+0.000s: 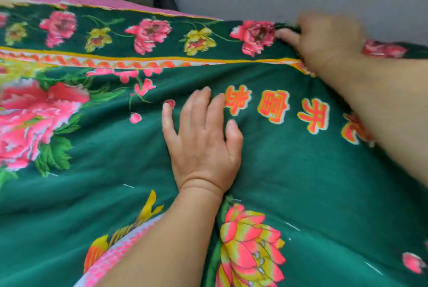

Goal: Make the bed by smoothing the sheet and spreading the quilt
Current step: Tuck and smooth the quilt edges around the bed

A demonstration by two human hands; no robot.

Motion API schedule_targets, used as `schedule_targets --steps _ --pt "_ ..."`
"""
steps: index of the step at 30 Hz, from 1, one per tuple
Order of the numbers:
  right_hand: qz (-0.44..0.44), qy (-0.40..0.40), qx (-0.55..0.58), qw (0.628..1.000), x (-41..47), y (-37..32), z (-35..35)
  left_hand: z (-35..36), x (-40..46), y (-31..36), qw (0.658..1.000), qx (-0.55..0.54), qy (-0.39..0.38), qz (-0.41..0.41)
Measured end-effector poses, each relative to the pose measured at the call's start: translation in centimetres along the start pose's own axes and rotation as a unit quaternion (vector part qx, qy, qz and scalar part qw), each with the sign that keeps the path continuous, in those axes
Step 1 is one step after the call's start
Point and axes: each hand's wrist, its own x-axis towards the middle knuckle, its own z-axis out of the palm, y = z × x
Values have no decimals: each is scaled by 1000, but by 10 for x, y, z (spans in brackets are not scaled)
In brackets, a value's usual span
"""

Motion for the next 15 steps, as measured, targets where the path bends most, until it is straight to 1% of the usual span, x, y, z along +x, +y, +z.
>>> schedule_targets --steps 2,5,7,11,14,15 --pt "8 14 2 1000 1 0 10 3 1 -2 1000 10 -6 7" --pt "-2 26 -24 999 5 -3 7 3 1 -4 1000 27 -16 4" --pt "2 20 -30 999 1 -2 5 2 1 -5 999 42 -26 -2" --pt "42 -62 -15 997 -28 34 -7 1 1 -3 998 48 -44 -9" --pt "93 -135 -12 986 -63 82 -21 2 2 -1 997 44 -55 -16" --pt "96 -144 -6 985 -78 96 -24 2 2 -1 997 43 -56 -17"
